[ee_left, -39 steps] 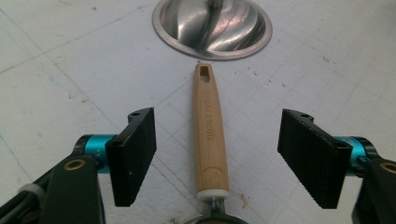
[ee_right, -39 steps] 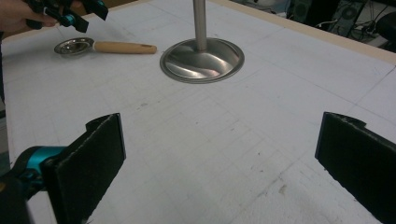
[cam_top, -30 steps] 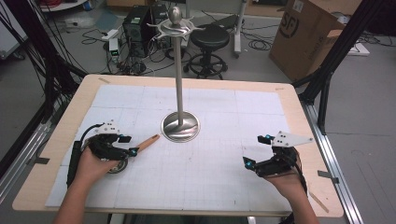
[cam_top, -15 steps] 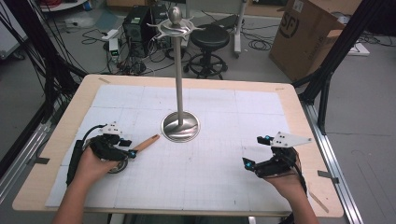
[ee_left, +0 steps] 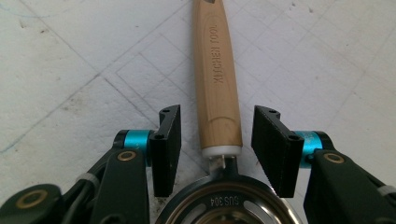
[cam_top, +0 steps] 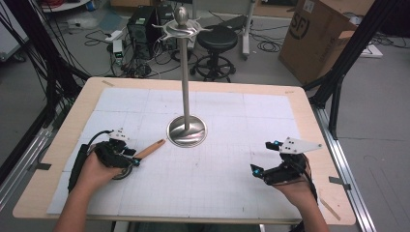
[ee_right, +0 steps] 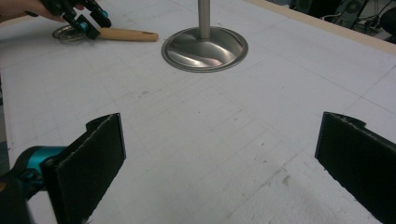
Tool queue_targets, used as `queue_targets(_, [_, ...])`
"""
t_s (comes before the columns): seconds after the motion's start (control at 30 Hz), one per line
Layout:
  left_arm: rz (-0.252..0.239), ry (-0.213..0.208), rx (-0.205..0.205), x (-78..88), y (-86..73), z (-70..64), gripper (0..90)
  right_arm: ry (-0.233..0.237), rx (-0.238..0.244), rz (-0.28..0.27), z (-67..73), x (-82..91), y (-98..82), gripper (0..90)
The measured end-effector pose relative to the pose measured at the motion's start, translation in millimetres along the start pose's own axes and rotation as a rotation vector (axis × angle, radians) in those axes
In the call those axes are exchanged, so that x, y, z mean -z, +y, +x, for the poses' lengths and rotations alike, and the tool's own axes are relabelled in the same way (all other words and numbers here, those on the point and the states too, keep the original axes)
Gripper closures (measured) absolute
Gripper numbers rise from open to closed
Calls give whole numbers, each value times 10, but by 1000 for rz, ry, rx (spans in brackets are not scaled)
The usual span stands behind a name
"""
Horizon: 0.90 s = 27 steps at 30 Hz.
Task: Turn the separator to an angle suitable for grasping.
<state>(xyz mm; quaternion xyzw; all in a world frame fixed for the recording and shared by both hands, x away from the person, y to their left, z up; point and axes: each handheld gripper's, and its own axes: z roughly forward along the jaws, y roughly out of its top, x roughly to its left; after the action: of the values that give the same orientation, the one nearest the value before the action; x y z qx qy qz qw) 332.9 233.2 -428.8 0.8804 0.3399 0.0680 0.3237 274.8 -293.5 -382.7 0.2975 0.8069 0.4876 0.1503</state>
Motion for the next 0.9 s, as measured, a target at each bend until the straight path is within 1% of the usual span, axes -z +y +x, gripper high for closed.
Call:
queue_targets(0.07, [14, 0, 8, -19, 0, 4, 538, -1, 3, 1, -5, 0, -5, 4])
queue_targets(0.2, [20, 5, 2, -16, 4, 7, 555, -2, -3, 2, -22, -5, -26, 4])
queue_targets(0.27, [26, 8, -6, -15, 8, 1, 565, -3, -6, 12, -24, -15, -36, 4])
queue_targets(0.33, [49, 19, -21, -12, 26, -20, 570, -2, -3, 11, -25, -16, -34, 4])
queue_targets(0.4, [83, 33, -34, -18, 55, -55, 570, 0, 1, 12, -18, -16, -23, 4])
queue_targets(0.43, [90, 42, -38, -26, 65, -67, 571, 0, 1, 12, -17, -18, -23, 4])
queue_targets(0.5, [110, 52, -40, -33, 89, -83, 571, -1, 1, 14, -17, -21, -24, 4])
queue_targets(0.57, [122, 61, -32, -43, 108, -97, 573, -1, 0, 16, -18, -26, -29, 4])
queue_targets(0.6, [136, 68, -43, -44, 122, -98, 574, 0, -2, 18, -15, -30, -32, 4])
queue_targets(0.63, [145, 74, -36, -52, 135, -110, 574, 0, -2, 19, -14, -36, -34, 4])
queue_targets(0.7, [162, 80, -34, -61, 158, -118, 576, 2, 0, 30, -5, -54, -29, 4])
queue_targets(0.8, [195, 91, -32, -77, 203, -129, 579, 5, 7, 30, 11, -72, -10, 4])
queue_targets(0.83, [202, 87, -26, -85, 217, -125, 580, 6, 8, 29, 14, -77, -4, 4])
queue_targets(0.87, [215, 70, -11, -92, 238, -102, 582, 6, 9, 28, 17, -80, -2, 4])
queue_targets(0.9, [215, 70, -11, -92, 238, -102, 588, 6, 9, 28, 17, -80, -2, 4])
